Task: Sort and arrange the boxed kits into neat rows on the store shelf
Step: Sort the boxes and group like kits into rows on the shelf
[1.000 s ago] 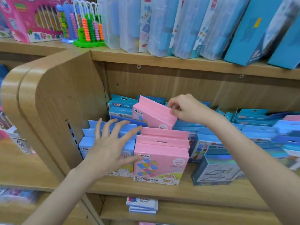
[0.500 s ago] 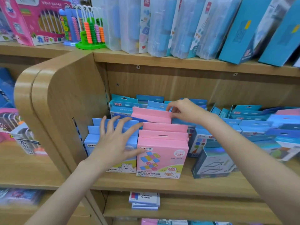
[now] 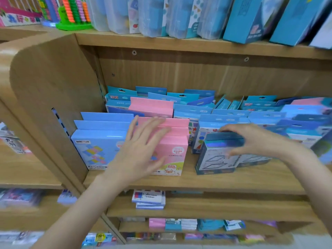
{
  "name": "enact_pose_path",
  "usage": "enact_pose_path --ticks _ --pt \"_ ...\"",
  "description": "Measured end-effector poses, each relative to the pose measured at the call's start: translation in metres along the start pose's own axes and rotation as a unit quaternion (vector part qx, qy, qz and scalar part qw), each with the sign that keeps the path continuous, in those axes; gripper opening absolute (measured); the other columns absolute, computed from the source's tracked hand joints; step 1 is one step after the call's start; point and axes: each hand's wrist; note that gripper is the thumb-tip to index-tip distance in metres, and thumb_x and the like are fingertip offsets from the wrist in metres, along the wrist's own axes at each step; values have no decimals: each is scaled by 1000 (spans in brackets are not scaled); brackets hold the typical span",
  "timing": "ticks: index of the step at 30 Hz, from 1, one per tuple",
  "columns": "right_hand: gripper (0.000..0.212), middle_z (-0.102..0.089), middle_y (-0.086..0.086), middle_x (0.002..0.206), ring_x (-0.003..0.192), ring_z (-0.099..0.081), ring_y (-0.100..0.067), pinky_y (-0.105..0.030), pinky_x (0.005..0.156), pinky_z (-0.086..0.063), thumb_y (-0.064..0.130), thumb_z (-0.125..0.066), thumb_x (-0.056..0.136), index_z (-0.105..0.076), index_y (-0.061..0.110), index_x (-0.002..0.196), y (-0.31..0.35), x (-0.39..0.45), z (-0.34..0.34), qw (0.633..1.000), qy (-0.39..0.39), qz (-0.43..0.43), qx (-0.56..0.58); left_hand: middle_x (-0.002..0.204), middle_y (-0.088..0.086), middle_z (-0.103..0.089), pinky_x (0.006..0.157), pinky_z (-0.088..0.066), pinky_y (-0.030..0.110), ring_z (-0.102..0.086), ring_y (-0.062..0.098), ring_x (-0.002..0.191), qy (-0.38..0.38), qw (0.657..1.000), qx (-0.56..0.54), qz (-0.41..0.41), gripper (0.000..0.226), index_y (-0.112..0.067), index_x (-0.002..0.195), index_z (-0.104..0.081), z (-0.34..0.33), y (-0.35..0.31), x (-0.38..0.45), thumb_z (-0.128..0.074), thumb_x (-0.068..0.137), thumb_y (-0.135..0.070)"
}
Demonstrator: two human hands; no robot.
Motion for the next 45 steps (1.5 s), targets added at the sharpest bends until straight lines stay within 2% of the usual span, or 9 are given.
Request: enact_pose_path --ticks 6,10,14,21,27,31,35,42,45 --pt "62 -54 -4 129 117 -48 -23 -35 94 -41 38 -69 78 -38 22 129 -53 -15 -13 997 -60 46 -14 136 12 -45 114 -8 45 -32 25 130 -54 996 23 60 45 -13 124 -48 -31 -61 28 -48 81 -25" --pt "55 -58 7 116 103 -54 -16 -19 75 -33 34 -74 73 -48 18 119 -98 -39 2 988 -117 94 36 132 16 -49 112 -16 48 -38 28 125 -66 995 35 71 40 -7 119 -55 -51 -101 47 -48 80 -15" --pt "48 -60 8 111 104 -55 -15 -23 82 -38 29 -76 72 -54 21 114 -146 -61 2 982 -125 121 69 130 17 -50 110 -21 45 -39 29 125 -93 992 32 77 40 -5 119 -50 -73 -131 61 -48 79 -7" --pt "47 -62 1 118 109 -57 -21 -26 85 -38 22 -77 71 -58 18 114 -218 -86 -9 989 -96 107 21 137 12 -42 107 -28 34 -39 24 126 -3 991 -101 87 48 -9 131 -40 -102 -176 93 -50 84 -14" --pt "43 -42 5 121 118 -41 -17 -29 98 -33 17 -78 70 -59 25 107 -233 -99 -12 983 -117 99 104 141 -17 -26 102 -39 26 -39 -2 121 90 909 -364 181 89 -54 133 -1 -115 -204 121 -66 83 -20" --pt "51 -20 0 148 139 -13 -15 -24 110 -14 25 -75 74 -51 18 119 -210 -76 -22 977 -144 119 104 136 -29 -23 101 -38 20 -38 -7 122 88 882 -426 182 92 -55 133 -1 -121 -210 119 -66 82 -14" --pt "85 -30 4 134 123 -21 -12 -30 104 -26 37 -73 73 -22 33 140 -187 -59 -25 981 -154 108 43 133 -29 -30 96 -39 13 -43 3 123 87 857 -470 193 88 -49 135 -8 -121 -211 116 -69 80 -17" --pt "95 -31 1 128 120 -25 -19 -34 101 -24 52 -69 71 -13 30 144 -208 -64 -6 989 -117 6 -87 137 8 -44 104 -28 29 -41 20 126 -38 967 -137 210 68 -13 141 -30 -79 -153 113 -61 82 -3" --pt "99 -21 0 139 127 -16 -20 -36 107 -17 52 -68 72 -7 27 145 -203 -68 -6 988 -108 -5 -109 131 19 -49 106 -26 43 -48 37 118 23 984 34 172 63 -2 133 -43 -82 -128 114 -67 74 0"
Point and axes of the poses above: each hand's wrist, its own x-axis towards the middle knuckle, its own z-axis out of the back of the hand, y = z × x
